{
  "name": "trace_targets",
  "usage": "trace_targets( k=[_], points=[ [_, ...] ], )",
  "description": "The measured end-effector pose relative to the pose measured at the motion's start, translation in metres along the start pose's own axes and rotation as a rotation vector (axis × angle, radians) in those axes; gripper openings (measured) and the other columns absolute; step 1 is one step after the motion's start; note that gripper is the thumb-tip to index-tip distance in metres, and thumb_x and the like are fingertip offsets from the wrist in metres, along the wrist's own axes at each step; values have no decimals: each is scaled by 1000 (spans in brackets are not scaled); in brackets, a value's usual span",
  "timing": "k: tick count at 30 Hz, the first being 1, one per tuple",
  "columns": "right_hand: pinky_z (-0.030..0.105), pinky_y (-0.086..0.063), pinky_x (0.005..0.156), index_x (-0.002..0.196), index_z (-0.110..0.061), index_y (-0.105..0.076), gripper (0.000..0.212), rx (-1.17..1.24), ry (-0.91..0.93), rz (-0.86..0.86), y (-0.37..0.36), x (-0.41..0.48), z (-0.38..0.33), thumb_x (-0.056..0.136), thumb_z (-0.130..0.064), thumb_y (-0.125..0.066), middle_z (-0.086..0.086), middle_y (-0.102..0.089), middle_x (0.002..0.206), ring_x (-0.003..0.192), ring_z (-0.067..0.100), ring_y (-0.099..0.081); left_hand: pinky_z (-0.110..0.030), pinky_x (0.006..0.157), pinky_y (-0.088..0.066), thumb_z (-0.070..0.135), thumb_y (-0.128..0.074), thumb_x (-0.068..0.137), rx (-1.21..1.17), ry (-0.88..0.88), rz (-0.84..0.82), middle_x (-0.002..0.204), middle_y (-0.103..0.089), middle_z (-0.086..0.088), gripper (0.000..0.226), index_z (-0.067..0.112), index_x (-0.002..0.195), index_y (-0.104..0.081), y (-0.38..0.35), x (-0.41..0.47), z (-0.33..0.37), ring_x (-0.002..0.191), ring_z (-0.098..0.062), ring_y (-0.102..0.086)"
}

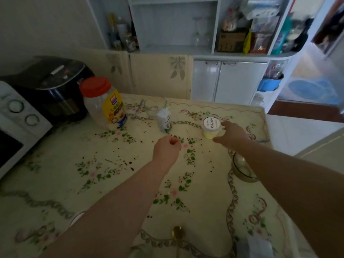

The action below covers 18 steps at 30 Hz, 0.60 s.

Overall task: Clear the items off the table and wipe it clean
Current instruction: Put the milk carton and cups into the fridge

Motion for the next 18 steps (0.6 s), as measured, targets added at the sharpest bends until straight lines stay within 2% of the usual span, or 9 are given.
trace_targets(
  k=[3,6,11,15,18],
  points=[
    [40,-45,97,141,-14,-38,87,22,-22,-1,-11,24,-3,68,-31,-81,12,-49,134,119,30,-50,-37,81,-55,23,-58,94,-22,31,-16,94,-68,1,10,23,86,-63,-5,18,-9,89,-18,-64],
    [44,-48,95,138,-15,-40,92,20,-34,24,-26,47,-5,60,-34,-85,12,-49,130,115,31,-52,-34,82,-54,22,-57,95,-19,72,-23,98,-69,1,9,20,95,-65,-9,33,-20,92,-18,-64],
    [49,-39,104,146,-18,-22,98,-17,-56,63,-44,70,-6,68,-34,-80,14,-32,143,129,34,-36,-33,84,-52,21,-56,95,1,81,-32,99,-70,0,9,19,95,-64,-15,51,-32,92,-17,-64],
    [52,-30,109,150,-19,-8,103,-45,-88,56,-55,89,-3,75,-35,-76,12,-10,156,139,36,-22,-35,87,-53,20,-58,94,-19,116,-41,97,-69,1,7,20,95,-65,-20,59,-38,93,-17,-64],
    [51,-30,109,150,-17,-9,103,-21,-87,71,-61,97,0,74,-32,-78,13,-11,155,138,37,-23,-37,87,-53,21,-58,94,-12,127,-38,98,-69,3,7,22,94,-64,-25,61,-46,92,-15,-63]
  ],
)
Point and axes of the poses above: each hand's wrist, its own x-axis towards the middle knuckle, its own y-axis out of the back of the hand, z = x × y, the point moved 2 cm from there along x, towards the middle knuckle
